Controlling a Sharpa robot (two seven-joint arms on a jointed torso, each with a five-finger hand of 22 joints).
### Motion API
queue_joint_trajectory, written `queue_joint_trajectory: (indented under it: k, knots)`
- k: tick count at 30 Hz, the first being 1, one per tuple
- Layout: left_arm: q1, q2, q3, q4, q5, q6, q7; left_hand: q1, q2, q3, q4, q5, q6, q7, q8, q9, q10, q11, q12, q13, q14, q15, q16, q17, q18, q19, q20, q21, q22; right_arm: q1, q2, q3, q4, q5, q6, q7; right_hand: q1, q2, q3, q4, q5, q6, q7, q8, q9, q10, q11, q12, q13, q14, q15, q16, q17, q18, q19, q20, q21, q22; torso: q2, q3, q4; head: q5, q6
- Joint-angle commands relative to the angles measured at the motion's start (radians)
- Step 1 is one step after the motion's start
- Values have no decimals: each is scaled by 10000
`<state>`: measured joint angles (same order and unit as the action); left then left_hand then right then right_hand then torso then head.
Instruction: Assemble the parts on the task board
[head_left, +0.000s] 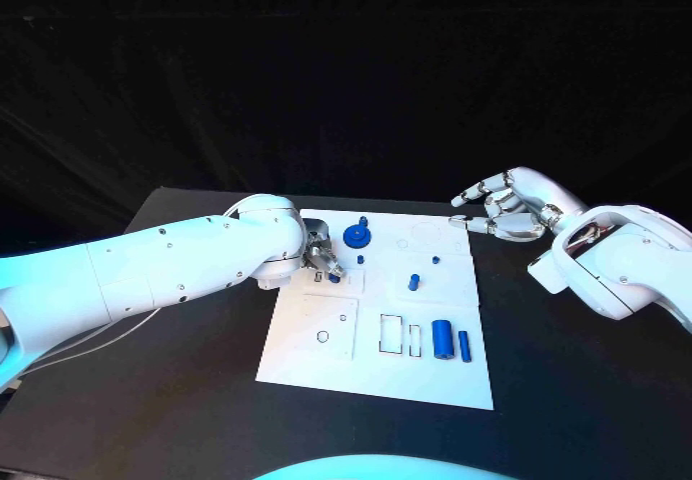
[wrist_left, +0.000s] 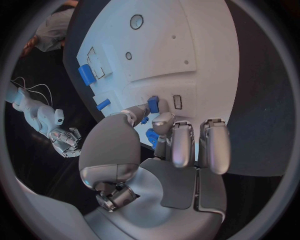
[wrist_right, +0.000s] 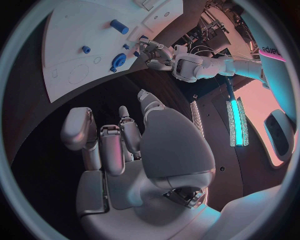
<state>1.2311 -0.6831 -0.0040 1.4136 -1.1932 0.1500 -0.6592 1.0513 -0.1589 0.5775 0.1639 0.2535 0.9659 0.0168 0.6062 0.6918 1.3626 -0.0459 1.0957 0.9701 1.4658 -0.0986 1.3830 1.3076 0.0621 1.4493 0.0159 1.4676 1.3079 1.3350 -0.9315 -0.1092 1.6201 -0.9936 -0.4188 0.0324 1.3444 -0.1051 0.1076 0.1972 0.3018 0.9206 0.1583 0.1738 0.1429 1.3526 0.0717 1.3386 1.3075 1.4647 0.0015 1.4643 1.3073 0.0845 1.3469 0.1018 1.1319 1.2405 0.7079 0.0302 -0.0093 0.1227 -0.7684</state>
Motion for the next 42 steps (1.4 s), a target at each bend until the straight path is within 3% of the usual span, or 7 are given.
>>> queue_joint_trajectory:
  k: [1, 22, 29, 35, 42]
  knots:
    - [-45, 41, -37, -29, -31, 331, -72, 1, 107, -237, 123, -36, 52, 34, -58, 14, -73, -25, 81, 16, 472, -34, -55, 275, -136, 19, -58, 0, 371, -5, -9, 3, 20, -106, -13, 15, -111, -6, -56, -17, 50, -41, -20, 30, -12, -26, -2, -68, 182, 641, -57, -39, 929, 126, 24, -4, -52, -23, -1, 2, -8, -18, 6]
    - [-47, 29, -33, -78, 23, 106, -83, -39, 273, -1956, 940, -43, 170, 35, -146, 118, -94, -19, 157, 28, 477, -30, -61, 292, -149, 65, -61, 11, 445, -3, -56, 3, 50, -106, -26, -11, -221, 2, -142, 80, 49, -46, -26, 44, -29, -92, -6, -143, 98, 616, -61, -112, 835, 146, -17, -7, -167, -91, 3, 0, 6, -64, 2]
    - [-47, -66, -10, 34, 162, -12, -73, -90, 232, -2698, 1223, -43, 183, 47, -190, 153, -105, -7, 188, 35, 478, -25, -66, 295, -143, 56, -60, -9, 422, -3, -54, 3, 39, -106, -26, -4, -233, 2, -153, 91, 45, -48, -27, 45, -31, -100, -7, -152, 88, 611, -62, -126, 815, 150, -25, -7, -188, -105, 0, 1, 6, -58, 26]
    - [-10, -182, 147, 174, 277, -130, -75, -187, 273, -3041, 1266, -39, 176, 53, -217, 165, -125, -1, 190, 22, 478, -19, -70, 294, -139, 50, -63, -22, 407, -3, -45, 3, -7, -106, -27, -5, -245, 2, -165, 102, 39, -48, -28, 47, -33, -104, -7, -158, 81, 607, -62, -139, 798, 155, -36, -7, -215, -122, -14, -1, 12, -61, 78]
    - [170, -249, 354, 284, 264, -151, -77, -187, 276, -3063, 1262, -38, 175, 51, -218, 166, -129, -1, 185, 13, 478, -18, -69, 296, -139, 51, -63, -21, 410, -5, -1, 3, -87, -106, -22, 3, -245, 2, -165, 102, 39, -48, -28, 47, -33, -104, -7, -158, 81, 607, -62, -139, 798, 155, -36, -7, -215, -122, -11, 0, -2, -19, 111]
